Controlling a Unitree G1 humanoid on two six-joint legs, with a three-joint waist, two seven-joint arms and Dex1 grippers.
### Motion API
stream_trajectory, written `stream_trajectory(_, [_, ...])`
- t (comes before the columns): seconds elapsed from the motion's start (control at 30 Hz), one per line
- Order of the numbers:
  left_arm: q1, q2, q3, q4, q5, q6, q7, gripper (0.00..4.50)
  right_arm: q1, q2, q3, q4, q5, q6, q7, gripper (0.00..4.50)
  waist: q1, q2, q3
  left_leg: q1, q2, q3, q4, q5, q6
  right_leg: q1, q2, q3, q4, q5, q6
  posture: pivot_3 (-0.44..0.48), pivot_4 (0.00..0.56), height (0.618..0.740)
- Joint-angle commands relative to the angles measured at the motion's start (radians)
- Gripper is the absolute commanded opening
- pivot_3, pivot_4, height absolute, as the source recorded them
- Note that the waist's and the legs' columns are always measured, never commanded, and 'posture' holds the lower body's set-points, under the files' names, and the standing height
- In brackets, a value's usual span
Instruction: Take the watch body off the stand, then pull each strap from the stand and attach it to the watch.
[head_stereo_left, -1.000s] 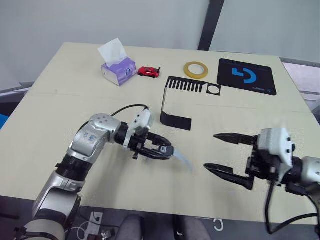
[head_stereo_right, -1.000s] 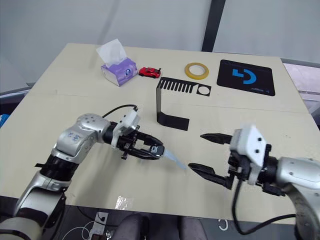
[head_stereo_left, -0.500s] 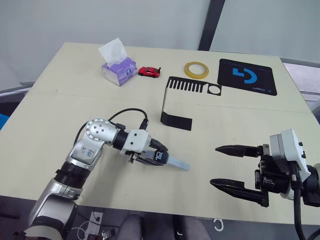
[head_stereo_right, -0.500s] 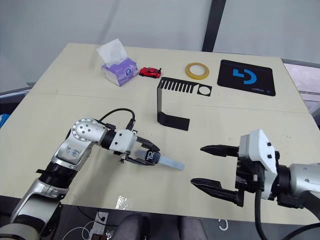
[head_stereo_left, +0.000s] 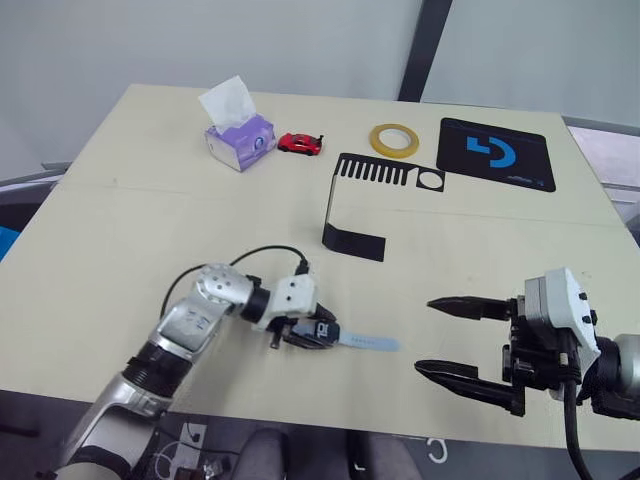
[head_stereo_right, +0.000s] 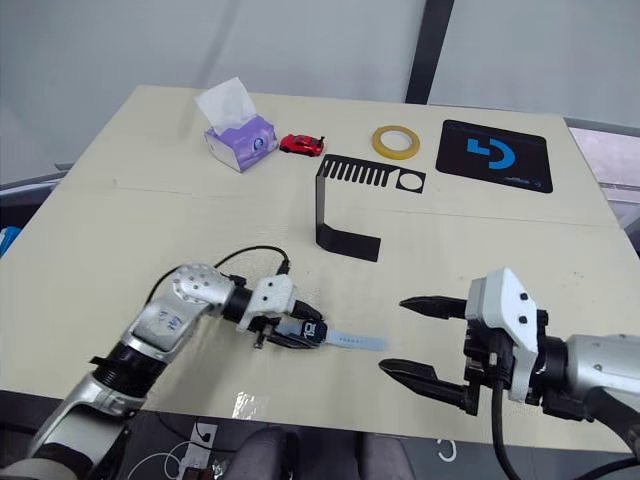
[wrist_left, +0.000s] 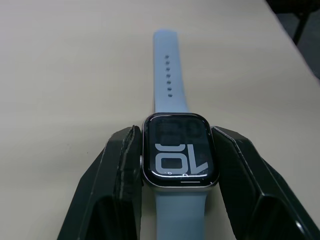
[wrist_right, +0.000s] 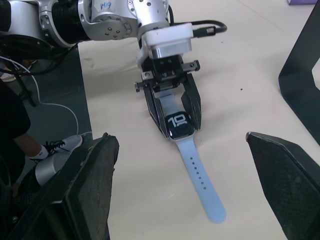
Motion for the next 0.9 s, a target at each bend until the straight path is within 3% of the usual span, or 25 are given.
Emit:
stream_trajectory(0.03, [0.021, -0.07, -0.066, -0.048, 0.078, 0.061, 0.119, 1.71, 0.085, -0.008, -0.03, -0.047, -0.053, -0.054, 0.028, 4.37, 0.0, 0.0, 0.0, 0.0, 0.0, 0.0, 0.0, 0.0, 0.0, 0.0, 0.0, 0.0, 0.0, 0.0, 0.0, 0.0, 0.15, 0.738])
stream_trajectory(0.2, [0.022, -0.096, -0.085, -0.039, 0.117, 0.111, 0.18, 1.71, 0.116, -0.008, -0.018, -0.03, -0.089, -0.086, 0.03, 4.37, 0.001, 0.0, 0.0, 0.0, 0.0, 0.0, 0.0, 0.0, 0.0, 0.0, 0.0, 0.0, 0.0, 0.0, 0.0, 0.0, 0.15, 0.738])
stream_trajectory(0.27, [0.027, -0.093, -0.071, -0.054, 0.101, 0.146, 0.175, 2.74, 0.135, -0.01, -0.014, -0.022, -0.113, -0.106, 0.046, 4.5, 0.001, 0.0, 0.0, 0.001, 0.0, 0.0, 0.0, 0.0, 0.0, 0.002, 0.0, 0.0, 0.0, 0.0, 0.0, 0.0, 0.15, 0.738])
stream_trajectory(0.4, [0.059, 0.001, 0.032, -0.162, -0.009, 0.25, 0.105, 4.39, 0.184, -0.014, -0.022, 0.022, -0.176, -0.154, 0.095, 4.5, -0.004, 0.0, 0.0, 0.001, 0.0, -0.001, 0.0, 0.0, 0.0, 0.002, 0.0, 0.0, -0.001, 0.0, 0.0, 0.0, 0.15, 0.738])
stream_trajectory(0.57, [0.12, 0.195, 0.246, -0.286, -0.247, 0.321, -0.06, 4.46, 0.231, -0.032, -0.109, 0.086, -0.202, -0.183, 0.184, 4.5, -0.018, 0.0, 0.0, 0.002, 0.002, -0.001, -0.002, 0.001, -0.001, 0.001, 0.0, 0.0, 0.001, -0.001, -0.002, 0.0, 0.15, 0.738])
stream_trajectory(0.7, [0.171, 0.425, 0.542, -0.232, -0.436, 0.481, -0.168, 4.46, 0.29, -0.06, -0.291, 0.166, -0.181, -0.151, 0.294, 4.5, -0.02, -0.001, 0.0, 0.002, 0.001, -0.002, -0.005, 0.001, -0.002, 0.001, -0.001, -0.001, -0.002, -0.001, -0.002, 0.0, 0.15, 0.738])
stream_trajectory(0.9, [0.291, 0.603, 0.785, -0.117, -0.498, 0.525, -0.227, 4.46, 0.295, -0.09, -0.419, 0.301, -0.209, -0.16, 0.378, 4.5, -0.024, 0.0, 0.0, 0.004, 0.0, -0.002, -0.013, 0.002, -0.002, 0.003, -0.002, -0.003, -0.008, -0.001, -0.002, 0.0, 0.15, 0.738])
